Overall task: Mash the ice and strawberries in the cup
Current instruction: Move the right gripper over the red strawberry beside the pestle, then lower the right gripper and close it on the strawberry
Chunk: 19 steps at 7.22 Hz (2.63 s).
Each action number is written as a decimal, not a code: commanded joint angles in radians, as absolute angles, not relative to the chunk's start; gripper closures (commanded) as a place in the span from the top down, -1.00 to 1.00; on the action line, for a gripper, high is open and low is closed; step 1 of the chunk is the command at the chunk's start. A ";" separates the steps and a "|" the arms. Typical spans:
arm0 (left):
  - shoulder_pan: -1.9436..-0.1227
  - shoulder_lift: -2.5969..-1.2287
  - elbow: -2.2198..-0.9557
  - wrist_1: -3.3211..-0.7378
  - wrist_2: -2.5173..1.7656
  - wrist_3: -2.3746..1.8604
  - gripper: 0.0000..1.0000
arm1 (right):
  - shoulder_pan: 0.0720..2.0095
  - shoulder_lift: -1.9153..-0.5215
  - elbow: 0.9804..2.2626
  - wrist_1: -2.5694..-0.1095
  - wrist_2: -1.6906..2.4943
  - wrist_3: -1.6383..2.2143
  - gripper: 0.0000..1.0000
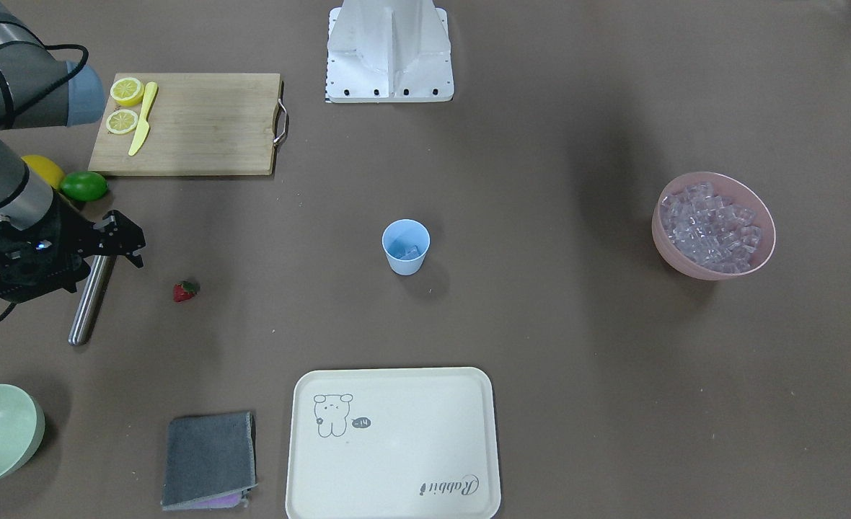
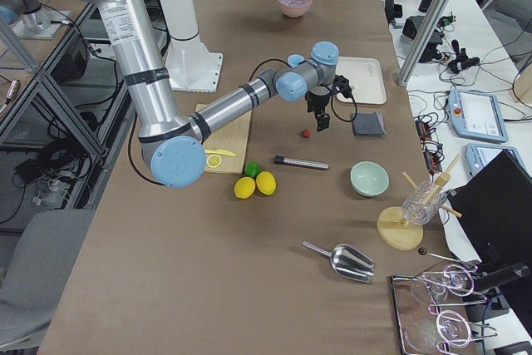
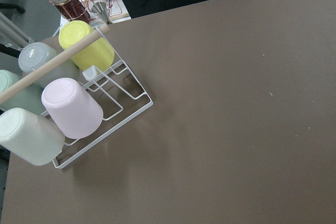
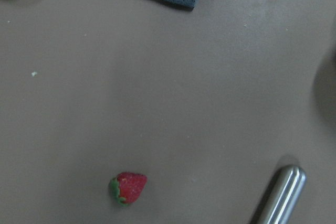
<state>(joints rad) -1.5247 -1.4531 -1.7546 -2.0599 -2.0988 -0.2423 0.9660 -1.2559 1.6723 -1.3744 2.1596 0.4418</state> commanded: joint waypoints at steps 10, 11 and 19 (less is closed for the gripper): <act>-1.529 -1.443 -1.727 -2.066 -2.098 -0.238 0.95 | 0.828 -1.241 1.496 -1.083 2.143 0.584 0.99; -1.531 -1.443 -1.729 -2.066 -2.098 -0.238 0.95 | 0.824 -1.241 1.496 -1.083 2.141 0.584 0.82; -1.531 -1.442 -1.735 -2.063 -2.102 -0.239 0.95 | 0.874 -1.197 1.638 -1.100 2.132 0.622 -1.00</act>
